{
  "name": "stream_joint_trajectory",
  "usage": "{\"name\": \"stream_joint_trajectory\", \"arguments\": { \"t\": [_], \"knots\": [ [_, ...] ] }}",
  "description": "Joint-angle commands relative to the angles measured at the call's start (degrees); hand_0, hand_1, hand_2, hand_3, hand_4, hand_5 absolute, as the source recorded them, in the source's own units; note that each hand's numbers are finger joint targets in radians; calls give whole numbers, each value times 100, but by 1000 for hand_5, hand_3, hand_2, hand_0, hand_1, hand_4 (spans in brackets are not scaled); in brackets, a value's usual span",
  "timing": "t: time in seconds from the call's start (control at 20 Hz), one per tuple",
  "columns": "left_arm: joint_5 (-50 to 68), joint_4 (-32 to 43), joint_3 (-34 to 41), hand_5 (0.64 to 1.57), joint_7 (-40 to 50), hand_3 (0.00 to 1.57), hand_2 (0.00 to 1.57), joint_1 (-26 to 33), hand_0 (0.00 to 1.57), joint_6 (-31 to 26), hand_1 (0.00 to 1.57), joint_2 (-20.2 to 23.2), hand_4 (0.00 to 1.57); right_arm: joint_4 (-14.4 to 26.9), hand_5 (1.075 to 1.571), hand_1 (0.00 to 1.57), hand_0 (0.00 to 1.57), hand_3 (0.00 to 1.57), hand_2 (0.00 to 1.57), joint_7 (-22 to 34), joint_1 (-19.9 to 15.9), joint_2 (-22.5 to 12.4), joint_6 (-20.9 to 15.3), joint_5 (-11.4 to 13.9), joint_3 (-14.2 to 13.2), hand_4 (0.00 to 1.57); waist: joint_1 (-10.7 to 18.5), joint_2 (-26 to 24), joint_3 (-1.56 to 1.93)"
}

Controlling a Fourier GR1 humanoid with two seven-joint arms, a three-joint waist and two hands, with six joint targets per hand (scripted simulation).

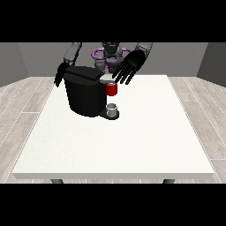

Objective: Insert the coffee pod into the coffee machine and close the lid

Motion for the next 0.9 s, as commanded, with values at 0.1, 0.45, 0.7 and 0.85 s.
{"name": "stream_joint_trajectory", "arguments": {
  "t": [0.1,0.45,0.7,0.85],
  "knots": [
    [120,-230,-135,1571,58,0,177,719,0,-120,0,-634,0,306,1571,0,0,0,0,-276,680,59,-18,-92,-102,0,503,-873,-3],
    [2237,-1,1577,1571,-495,0,0,1911,0,-162,0,-1726,467,174,1571,0,0,0,0,-367,1208,-14,163,-438,-356,0,1199,-1817,-20],
    [2781,232,1959,1571,-680,0,0,2908,0,-354,0,-2167,394,-290,1571,0,0,0,0,-315,1245,-58,780,-766,-199,0,1567,-2714,-13],
    [2691,203,1805,1571,-727,0,0,3289,0,-303,0,-2282,393,-575,1571,0,0,0,0,24,1066,22,873,-606,164,0,1640,-2917,-10]
  ]
}}
